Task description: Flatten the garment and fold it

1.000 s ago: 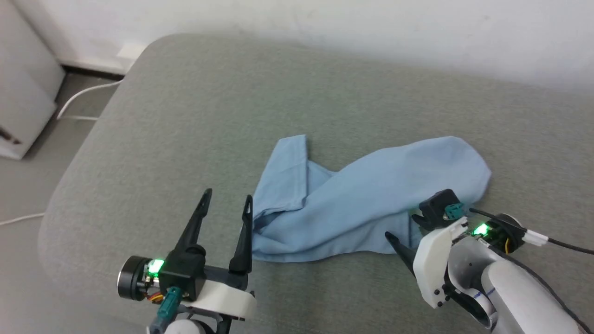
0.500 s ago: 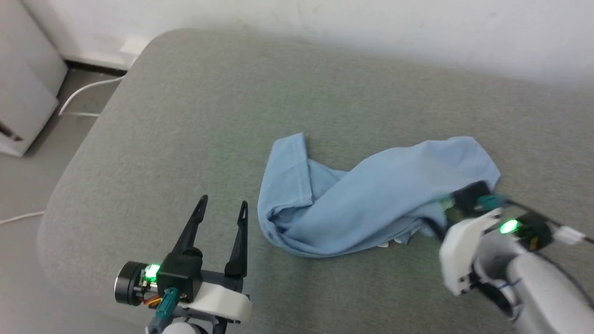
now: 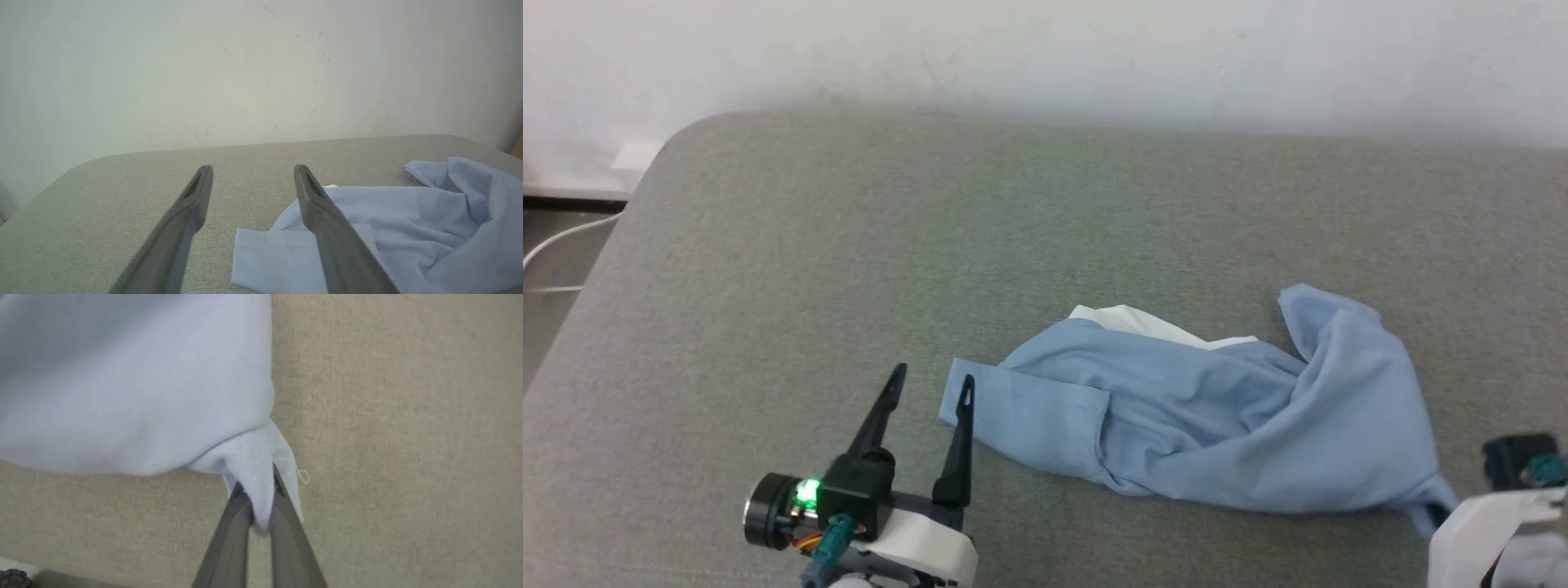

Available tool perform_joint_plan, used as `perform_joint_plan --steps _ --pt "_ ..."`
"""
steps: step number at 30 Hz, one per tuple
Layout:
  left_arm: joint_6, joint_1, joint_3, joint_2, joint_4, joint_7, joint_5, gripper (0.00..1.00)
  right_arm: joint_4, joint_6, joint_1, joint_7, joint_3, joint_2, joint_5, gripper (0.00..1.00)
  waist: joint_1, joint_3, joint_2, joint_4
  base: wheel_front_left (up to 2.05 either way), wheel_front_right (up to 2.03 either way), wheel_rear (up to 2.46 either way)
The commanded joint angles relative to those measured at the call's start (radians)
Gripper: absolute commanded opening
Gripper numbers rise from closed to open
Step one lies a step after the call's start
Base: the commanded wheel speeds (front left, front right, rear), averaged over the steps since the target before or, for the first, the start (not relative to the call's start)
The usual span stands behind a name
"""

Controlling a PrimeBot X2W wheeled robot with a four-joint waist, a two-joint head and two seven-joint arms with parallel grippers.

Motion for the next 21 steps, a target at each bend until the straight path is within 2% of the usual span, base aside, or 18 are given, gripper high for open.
perform_joint_plan --steps 1,2,3,4,9,11,14,17,19,21 --pt "-0.01 0.004 -0.003 -0.007 0.014 -0.005 -0.005 1.0 -0.022 -0.001 0.031 0.012 -0.005 0.03 -0.027 0.0 0.0001 0.002 0.0001 -0.036 0.0 0.0 0.0" --pt "-0.014 0.003 -0.007 -0.008 0.026 -0.005 -0.006 1.0 -0.03 -0.001 0.046 0.013 -0.009 0.046 -0.039 0.0 0.0001 0.005 0.0001 -0.042 0.0 0.0 0.0" --pt "-0.021 0.001 -0.013 -0.009 0.042 -0.005 -0.007 1.0 -0.035 -0.001 0.054 0.005 -0.018 0.065 -0.048 0.56 0.0001 0.007 0.0001 -0.048 0.0 0.0 0.0" --pt "-0.025 -0.002 -0.018 -0.01 0.057 -0.005 -0.007 1.0 -0.038 -0.001 0.057 -0.004 -0.026 0.078 -0.059 1.0 0.0001 0.009 0.0001 -0.053 0.0 0.0 0.0" --pt "-0.047 -0.03 -0.029 -0.011 0.146 -0.001 -0.024 1.0 -0.082 -0.001 0.038 -0.087 -0.055 0.116 -0.101 1.0 0.0001 0.015 0.0001 -0.086 0.0 0.0 0.0" --pt "-0.055 -0.054 -0.035 -0.004 0.183 0.038 -0.022 1.0 -0.112 -0.001 0.024 -0.131 -0.073 0.128 -0.114 1.0 0.0001 0.019 0.0001 -0.101 0.0 0.0 0.0" --pt "-0.07 -0.092 -0.047 0.012 0.235 0.176 -0.022 1.0 -0.152 -0.001 0.005 -0.193 -0.094 0.143 -0.133 1.0 0.0001 0.028 0.0001 -0.124 0.0 0.0 0.0" --pt "-0.051 -0.145 -0.035 0.037 0.252 0.291 -0.007 1.0 -0.175 -0.001 -0.011 -0.236 -0.1 0.158 -0.144 1.0 0.0001 0.049 0.0001 -0.146 0.0 0.0 0.0" --pt "-0.031 -0.183 -0.032 0.071 0.264 0.363 0.028 1.0 -0.177 -0.001 -0.017 -0.255 -0.098 0.166 -0.147 1.0 0.0001 0.063 0.0001 -0.158 0.0 0.0 0.0" --pt "-0.029 -0.22 -0.027 0.1 0.278 0.429 0.042 1.0 -0.175 -0.001 -0.017 -0.266 -0.093 0.172 -0.149 1.0 0.0001 0.083 0.0001 -0.168 0.0 0.0 0.0"
